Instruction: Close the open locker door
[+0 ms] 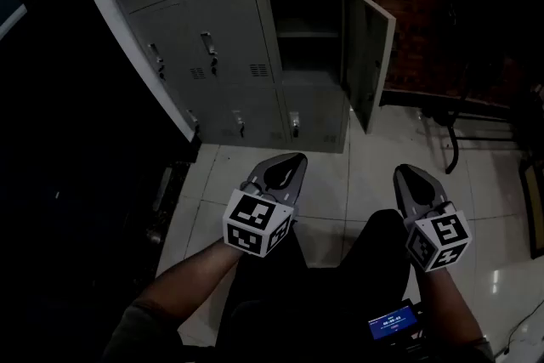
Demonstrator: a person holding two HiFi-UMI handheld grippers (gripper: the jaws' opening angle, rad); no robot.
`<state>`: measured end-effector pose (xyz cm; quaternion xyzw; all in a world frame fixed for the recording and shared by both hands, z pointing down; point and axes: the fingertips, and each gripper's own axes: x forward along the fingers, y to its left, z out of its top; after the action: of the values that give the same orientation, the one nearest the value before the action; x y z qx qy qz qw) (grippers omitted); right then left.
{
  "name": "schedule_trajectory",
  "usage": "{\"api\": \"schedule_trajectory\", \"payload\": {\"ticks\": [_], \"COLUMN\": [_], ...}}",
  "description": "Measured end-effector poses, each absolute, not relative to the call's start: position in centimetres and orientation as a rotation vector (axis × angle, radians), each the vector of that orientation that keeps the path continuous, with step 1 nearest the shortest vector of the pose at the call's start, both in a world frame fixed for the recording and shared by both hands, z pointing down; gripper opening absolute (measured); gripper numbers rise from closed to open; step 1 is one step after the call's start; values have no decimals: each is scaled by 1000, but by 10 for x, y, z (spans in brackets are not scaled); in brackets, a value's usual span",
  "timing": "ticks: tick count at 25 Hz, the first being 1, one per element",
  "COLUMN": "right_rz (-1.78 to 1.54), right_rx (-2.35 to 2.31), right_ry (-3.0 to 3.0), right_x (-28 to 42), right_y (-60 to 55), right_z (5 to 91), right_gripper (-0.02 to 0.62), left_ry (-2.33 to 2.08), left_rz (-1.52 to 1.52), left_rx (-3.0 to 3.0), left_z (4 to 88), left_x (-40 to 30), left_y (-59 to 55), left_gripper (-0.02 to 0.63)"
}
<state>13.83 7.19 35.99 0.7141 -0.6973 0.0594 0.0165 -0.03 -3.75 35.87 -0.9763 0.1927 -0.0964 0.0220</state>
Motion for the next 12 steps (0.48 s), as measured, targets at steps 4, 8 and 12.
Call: {"api": "schedule_trajectory", "payload": {"ticks": [4,8,12], "right_rz": [175,175,174], "right_rx": [2213,2210,2211], "right_ry": [-2165,-2167,-2165], "right_x": [149,160,175], "right_y": [56,38,18], "right_z": [363,365,365], "right_gripper": [37,38,38], "left_ry": [603,599,595], "left_rz": [-292,-283,-280], "left_rx": [-3019,-3014,-3014], "left_z": [361,359,359], "left_x": [8,21,37], "left_y": [-52,-68,-88], "left_gripper": [2,2,2]}}
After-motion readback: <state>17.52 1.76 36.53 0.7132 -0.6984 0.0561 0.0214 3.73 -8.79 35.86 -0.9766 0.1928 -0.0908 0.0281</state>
